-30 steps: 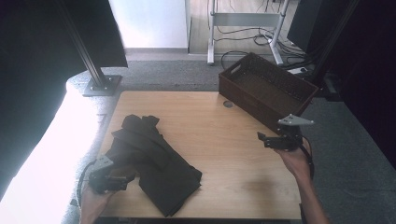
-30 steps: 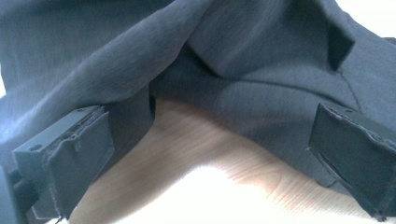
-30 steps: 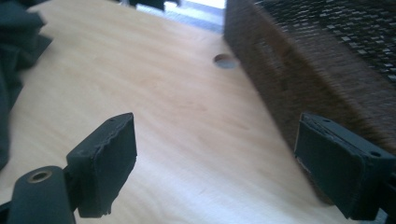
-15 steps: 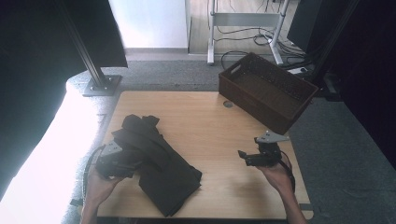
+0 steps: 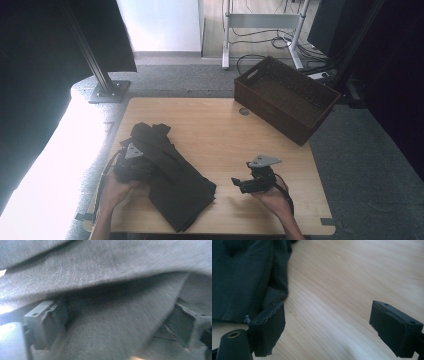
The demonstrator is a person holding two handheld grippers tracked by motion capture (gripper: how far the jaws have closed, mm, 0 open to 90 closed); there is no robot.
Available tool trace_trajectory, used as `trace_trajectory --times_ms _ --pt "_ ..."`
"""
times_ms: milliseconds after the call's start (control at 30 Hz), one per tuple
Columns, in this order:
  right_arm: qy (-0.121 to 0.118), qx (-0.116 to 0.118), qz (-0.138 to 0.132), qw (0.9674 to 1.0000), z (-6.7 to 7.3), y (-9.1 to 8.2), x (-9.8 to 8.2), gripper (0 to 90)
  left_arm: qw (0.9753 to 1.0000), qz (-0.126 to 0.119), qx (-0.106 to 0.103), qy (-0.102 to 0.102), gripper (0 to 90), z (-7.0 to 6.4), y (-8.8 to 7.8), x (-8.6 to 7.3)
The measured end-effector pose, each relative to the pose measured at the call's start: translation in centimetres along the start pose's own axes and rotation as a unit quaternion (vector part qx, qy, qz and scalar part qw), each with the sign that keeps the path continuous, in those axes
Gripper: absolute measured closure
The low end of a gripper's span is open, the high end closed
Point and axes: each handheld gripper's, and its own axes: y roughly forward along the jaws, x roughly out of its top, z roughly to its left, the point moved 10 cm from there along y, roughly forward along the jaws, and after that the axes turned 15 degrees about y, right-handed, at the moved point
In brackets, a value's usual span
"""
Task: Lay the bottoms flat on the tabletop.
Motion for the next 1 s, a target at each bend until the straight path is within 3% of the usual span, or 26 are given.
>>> trace_trajectory --times_ms 167,333,467,567,667,733,867,1000 --pt "-0.006 0.024 0.016 0.9996 2.4 1.7 -0.6 14.2 0.9999 -0.009 0.012 0.007 27.3 0.1 0.4 -0.2" --pt "-0.02 0.045 0.03 0.9984 4.6 3.2 -1.0 30.4 0.9999 -0.007 0.005 0.009 48.1 -0.4 0.9 -0.8" --pt "-0.024 0.057 0.039 0.9973 5.8 4.3 -1.1 38.3 0.9999 0.0 -0.004 0.015 63.3 -0.9 1.5 -1.4" --pt "-0.023 0.058 0.046 0.997 6.2 5.1 -1.3 43.6 0.9999 0.0 -0.01 0.014 71.3 -1.2 1.6 -1.8" --pt "-0.023 0.049 0.065 0.9964 5.9 5.7 -1.8 53.3 0.9998 -0.001 -0.014 0.013 77.2 -1.5 1.6 -2.1" --pt "-0.02 0.055 0.079 0.9952 5.9 5.9 -2.4 61.5 0.9998 0.0 -0.015 0.013 79.8 -1.7 1.6 -2.3" --pt "-0.024 0.06 0.089 0.994 6.2 5.9 -3.1 77.4 0.9998 0.001 -0.016 0.013 82.6 -2.1 1.5 -2.5" --pt "-0.016 0.052 0.096 0.9939 5.5 6.0 -3.5 82.3 0.9998 -0.001 -0.019 0.008 83.6 -2.7 1.2 -2.6"
